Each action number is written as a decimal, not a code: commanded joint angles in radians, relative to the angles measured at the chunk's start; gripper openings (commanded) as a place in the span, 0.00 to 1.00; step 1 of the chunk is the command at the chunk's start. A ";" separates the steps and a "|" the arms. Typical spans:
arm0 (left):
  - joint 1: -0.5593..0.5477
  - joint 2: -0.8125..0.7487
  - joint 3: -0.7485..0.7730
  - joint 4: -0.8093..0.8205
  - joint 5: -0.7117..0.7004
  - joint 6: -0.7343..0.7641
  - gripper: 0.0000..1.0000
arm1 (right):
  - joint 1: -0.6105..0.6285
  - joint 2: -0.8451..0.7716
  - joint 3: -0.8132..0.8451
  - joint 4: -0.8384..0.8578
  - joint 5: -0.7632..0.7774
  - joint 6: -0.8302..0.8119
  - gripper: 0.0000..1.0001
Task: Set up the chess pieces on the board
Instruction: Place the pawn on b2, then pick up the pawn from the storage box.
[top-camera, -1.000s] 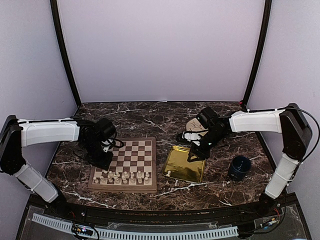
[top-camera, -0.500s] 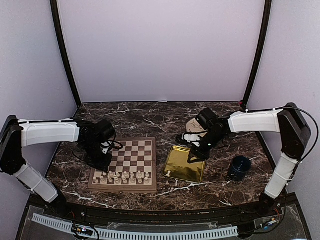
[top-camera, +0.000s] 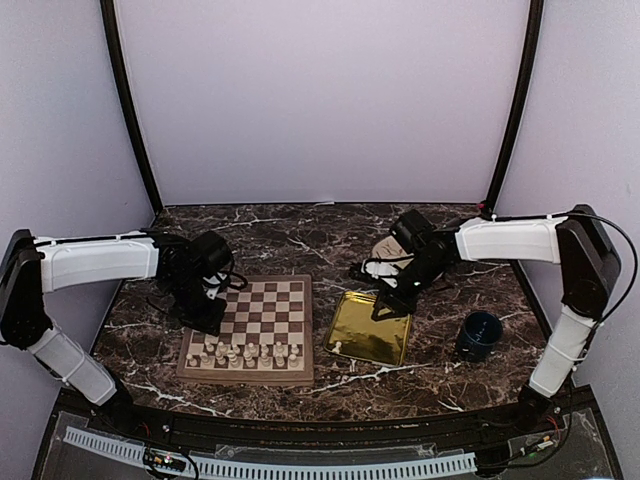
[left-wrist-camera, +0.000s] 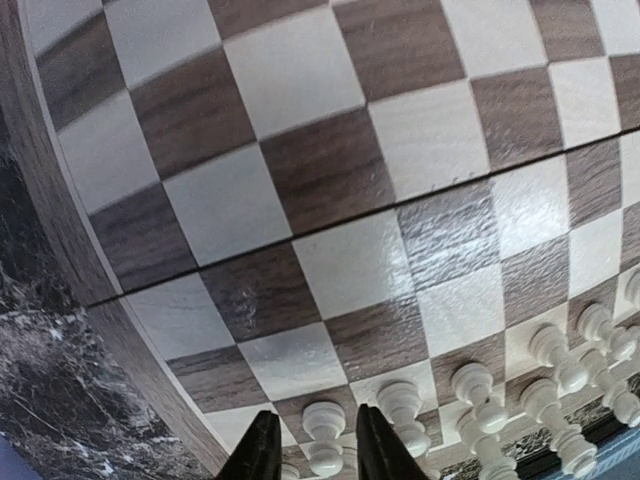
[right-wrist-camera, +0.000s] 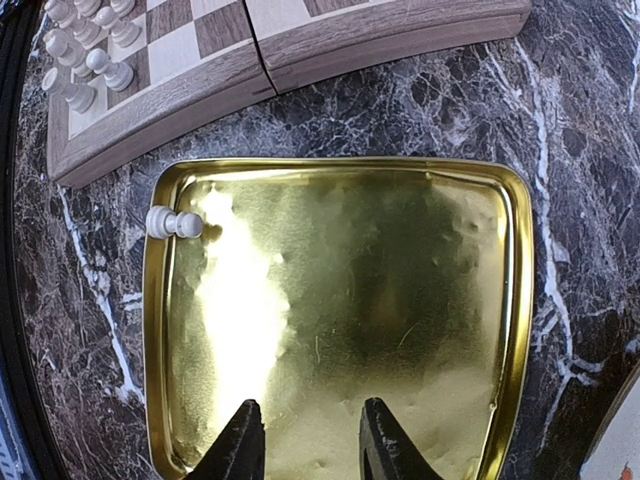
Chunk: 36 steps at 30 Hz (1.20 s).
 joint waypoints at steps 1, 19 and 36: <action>0.001 -0.004 0.092 -0.011 -0.062 0.012 0.29 | 0.023 0.022 0.041 -0.029 -0.008 -0.020 0.34; -0.264 0.195 0.396 0.207 0.057 0.098 0.23 | -0.021 0.018 0.075 -0.017 0.069 0.070 0.32; -0.407 0.575 0.648 0.221 0.105 0.013 0.21 | -0.173 -0.050 0.027 0.056 0.093 0.119 0.33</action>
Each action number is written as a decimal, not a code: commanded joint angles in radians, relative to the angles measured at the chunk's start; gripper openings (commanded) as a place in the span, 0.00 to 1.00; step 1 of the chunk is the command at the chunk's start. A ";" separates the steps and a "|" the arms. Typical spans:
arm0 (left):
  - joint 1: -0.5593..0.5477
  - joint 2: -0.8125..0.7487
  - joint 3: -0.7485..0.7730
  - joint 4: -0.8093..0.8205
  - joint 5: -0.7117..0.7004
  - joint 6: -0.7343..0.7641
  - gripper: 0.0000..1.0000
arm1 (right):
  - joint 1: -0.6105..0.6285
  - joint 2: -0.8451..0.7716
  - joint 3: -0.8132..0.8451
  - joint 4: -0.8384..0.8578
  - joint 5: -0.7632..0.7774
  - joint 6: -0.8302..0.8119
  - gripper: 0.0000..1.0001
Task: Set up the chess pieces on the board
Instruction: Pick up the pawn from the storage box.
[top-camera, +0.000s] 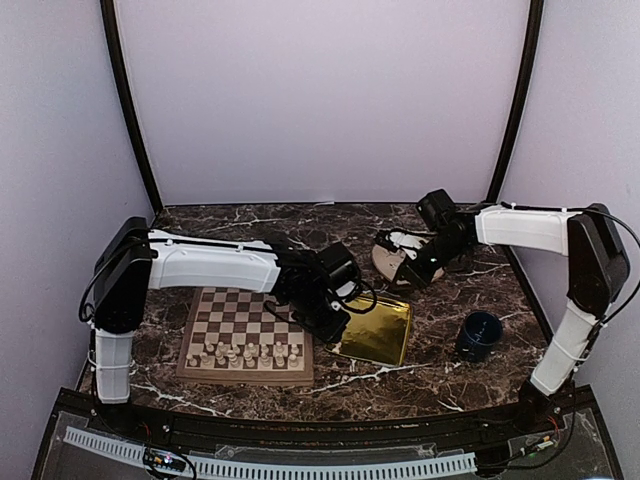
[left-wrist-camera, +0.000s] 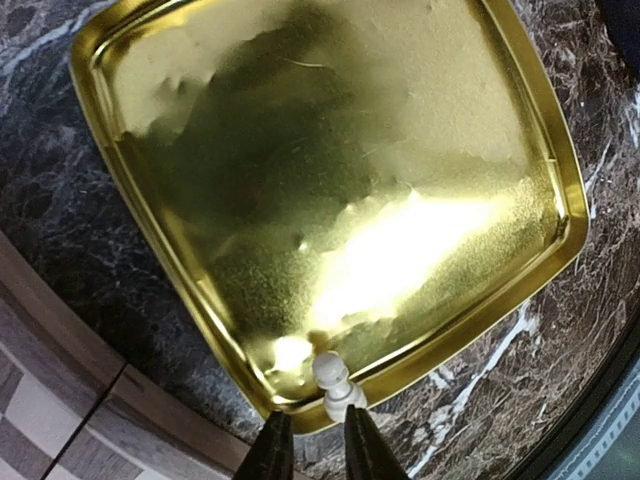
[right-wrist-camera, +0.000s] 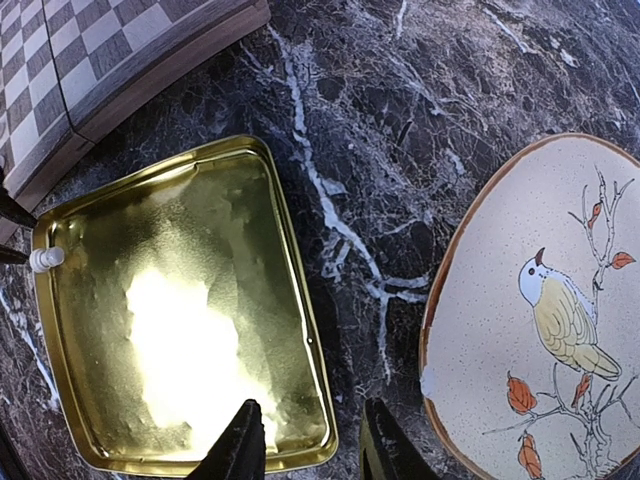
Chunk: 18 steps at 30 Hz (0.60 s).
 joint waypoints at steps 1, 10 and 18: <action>-0.011 0.029 0.038 0.002 0.015 -0.042 0.21 | -0.004 -0.024 -0.014 0.022 -0.001 0.007 0.34; -0.019 0.087 0.067 0.006 0.036 -0.051 0.22 | -0.013 -0.024 -0.018 0.018 -0.016 -0.005 0.34; -0.019 0.161 0.133 -0.051 0.047 -0.044 0.22 | -0.013 -0.017 -0.019 0.010 -0.029 -0.013 0.34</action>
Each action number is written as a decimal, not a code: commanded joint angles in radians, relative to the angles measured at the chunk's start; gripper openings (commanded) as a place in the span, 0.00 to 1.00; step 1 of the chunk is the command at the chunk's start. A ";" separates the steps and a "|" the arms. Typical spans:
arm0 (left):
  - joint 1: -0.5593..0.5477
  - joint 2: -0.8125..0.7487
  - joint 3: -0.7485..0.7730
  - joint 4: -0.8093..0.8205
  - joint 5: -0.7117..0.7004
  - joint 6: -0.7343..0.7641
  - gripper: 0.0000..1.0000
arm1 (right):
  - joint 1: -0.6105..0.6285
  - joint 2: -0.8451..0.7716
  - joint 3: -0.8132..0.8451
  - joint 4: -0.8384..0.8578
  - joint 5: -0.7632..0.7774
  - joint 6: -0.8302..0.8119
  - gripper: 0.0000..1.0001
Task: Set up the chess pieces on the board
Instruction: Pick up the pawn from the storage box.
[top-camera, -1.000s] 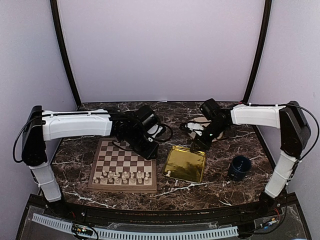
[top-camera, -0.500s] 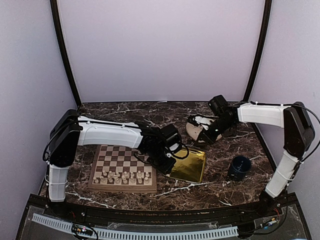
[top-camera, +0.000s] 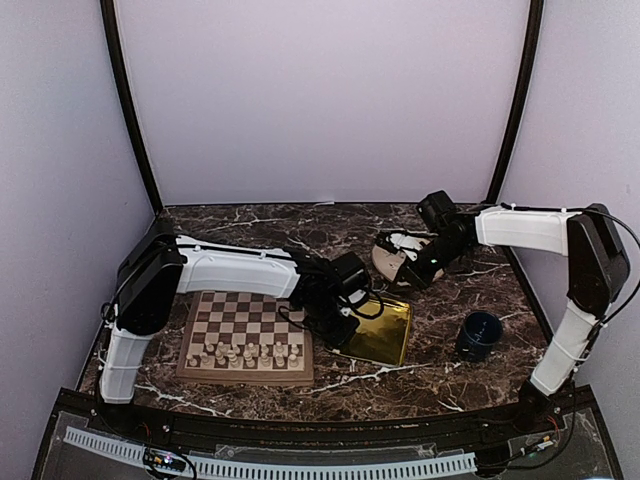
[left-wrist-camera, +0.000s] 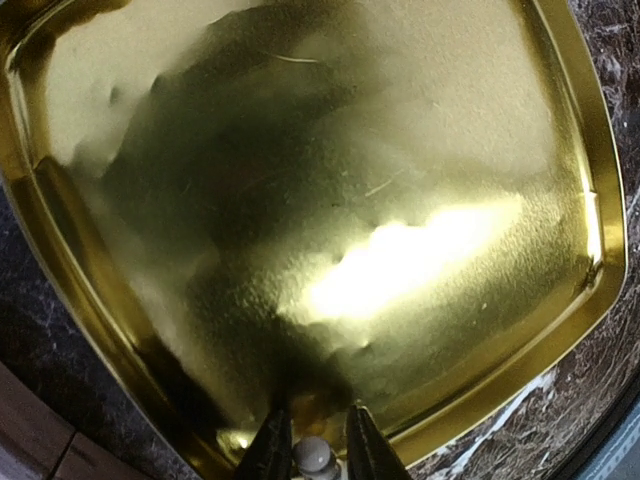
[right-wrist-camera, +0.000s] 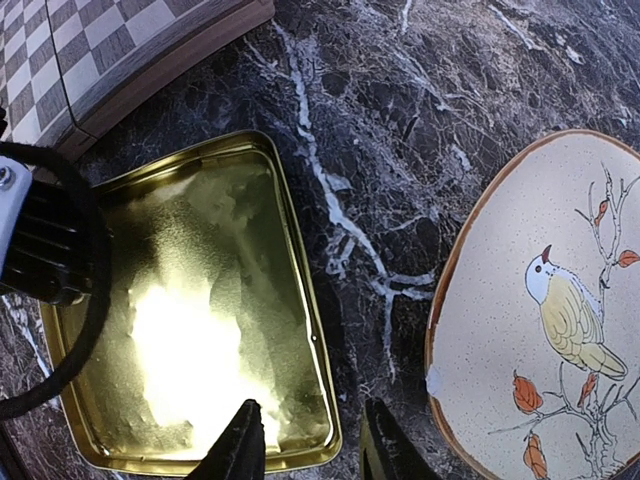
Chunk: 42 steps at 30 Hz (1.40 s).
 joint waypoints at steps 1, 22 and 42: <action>-0.006 0.039 0.054 -0.062 0.031 0.000 0.22 | -0.006 -0.017 -0.008 0.005 -0.023 -0.008 0.34; -0.006 0.038 0.129 -0.123 0.000 0.030 0.07 | -0.006 -0.008 -0.005 -0.001 -0.029 -0.013 0.34; 0.036 -0.372 -0.401 0.533 -0.232 0.114 0.05 | -0.006 0.004 -0.005 0.002 -0.037 -0.014 0.34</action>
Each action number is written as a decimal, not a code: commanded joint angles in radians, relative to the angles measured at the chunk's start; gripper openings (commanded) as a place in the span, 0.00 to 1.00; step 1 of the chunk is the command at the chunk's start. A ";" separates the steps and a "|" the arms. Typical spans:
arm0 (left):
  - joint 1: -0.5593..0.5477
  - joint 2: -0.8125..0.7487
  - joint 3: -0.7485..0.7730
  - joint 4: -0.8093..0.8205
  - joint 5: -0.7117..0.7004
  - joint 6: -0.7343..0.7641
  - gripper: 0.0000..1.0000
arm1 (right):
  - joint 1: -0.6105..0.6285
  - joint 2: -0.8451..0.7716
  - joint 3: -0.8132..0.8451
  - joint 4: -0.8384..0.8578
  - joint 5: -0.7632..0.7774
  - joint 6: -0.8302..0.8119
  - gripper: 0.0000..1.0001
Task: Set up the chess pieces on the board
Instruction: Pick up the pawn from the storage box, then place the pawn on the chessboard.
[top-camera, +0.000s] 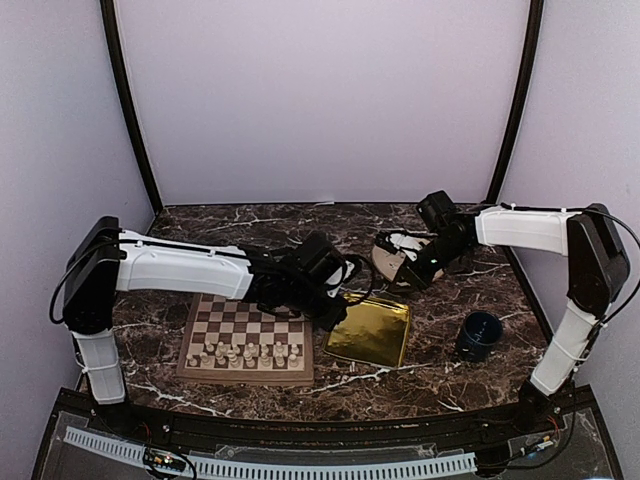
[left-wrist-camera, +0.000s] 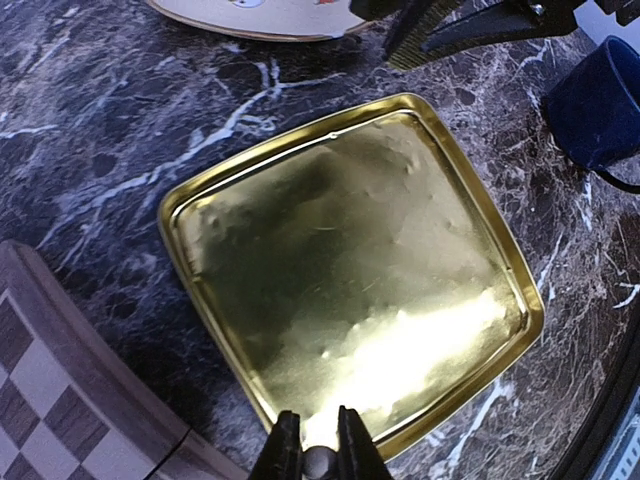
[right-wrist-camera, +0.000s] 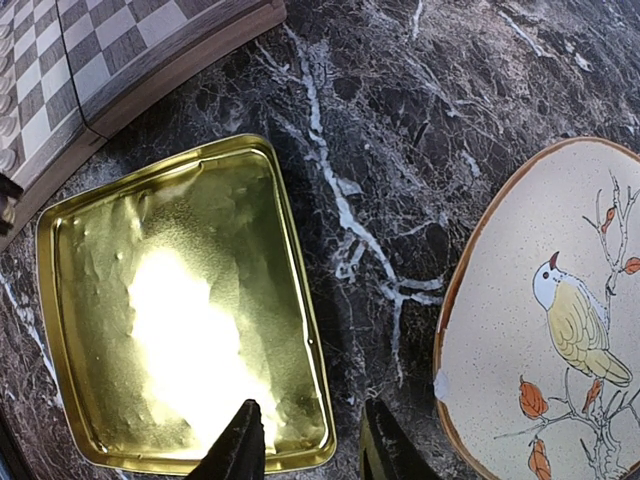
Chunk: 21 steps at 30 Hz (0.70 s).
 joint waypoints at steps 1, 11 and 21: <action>0.033 -0.145 -0.187 0.255 -0.118 0.020 0.06 | -0.006 0.004 -0.005 0.002 -0.018 -0.008 0.34; 0.108 -0.363 -0.586 0.593 -0.263 0.024 0.07 | -0.006 0.018 -0.003 0.000 -0.030 -0.008 0.34; 0.170 -0.388 -0.672 0.627 -0.273 0.042 0.07 | -0.006 0.034 -0.001 -0.001 -0.035 -0.013 0.34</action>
